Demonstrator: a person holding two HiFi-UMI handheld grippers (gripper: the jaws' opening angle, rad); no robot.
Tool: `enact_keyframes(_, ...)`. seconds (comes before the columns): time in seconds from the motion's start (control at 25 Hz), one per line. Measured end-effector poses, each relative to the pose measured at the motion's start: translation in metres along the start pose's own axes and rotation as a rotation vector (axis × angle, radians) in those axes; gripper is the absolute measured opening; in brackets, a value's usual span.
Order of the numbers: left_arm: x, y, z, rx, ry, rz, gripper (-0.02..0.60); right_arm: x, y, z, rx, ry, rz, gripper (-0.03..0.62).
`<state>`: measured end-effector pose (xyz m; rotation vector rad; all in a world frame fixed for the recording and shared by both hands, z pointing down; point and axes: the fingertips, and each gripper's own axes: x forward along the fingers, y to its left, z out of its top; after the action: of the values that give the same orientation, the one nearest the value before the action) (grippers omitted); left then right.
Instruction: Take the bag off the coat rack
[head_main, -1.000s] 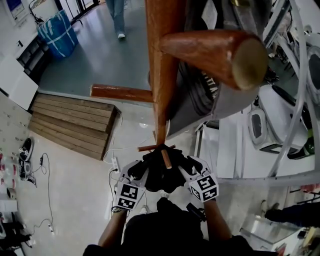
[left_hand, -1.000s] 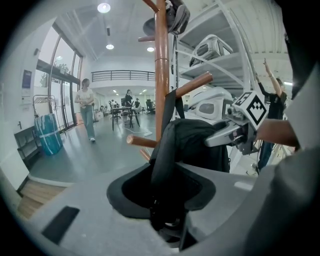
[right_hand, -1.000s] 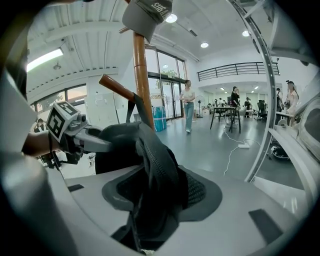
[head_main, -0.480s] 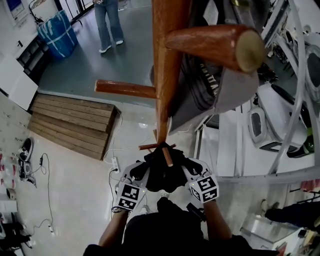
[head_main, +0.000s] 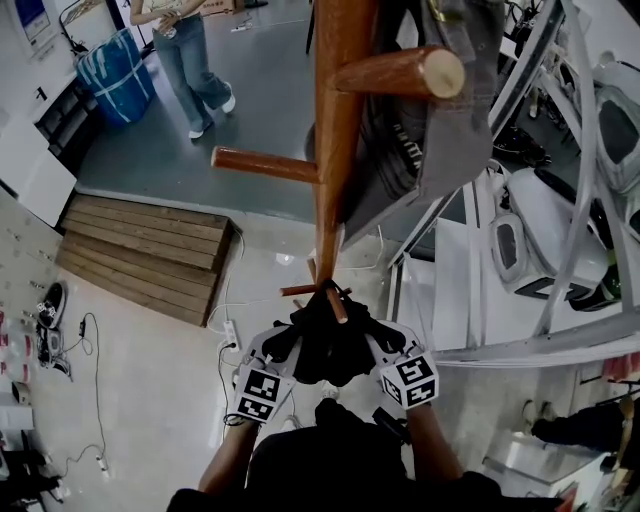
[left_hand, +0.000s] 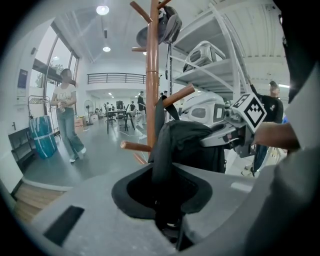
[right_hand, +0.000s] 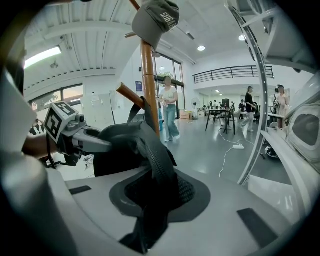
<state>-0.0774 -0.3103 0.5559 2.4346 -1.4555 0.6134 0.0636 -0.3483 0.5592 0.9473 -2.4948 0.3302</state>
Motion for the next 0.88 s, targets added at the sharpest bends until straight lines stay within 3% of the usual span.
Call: enact_keyframes(0.88,-0.045,-0.027,0.024,0.052,-0.090,-0.051,0.072,-0.052,0.029,0.018,-0.009,-0.077,-0.075,0.061)
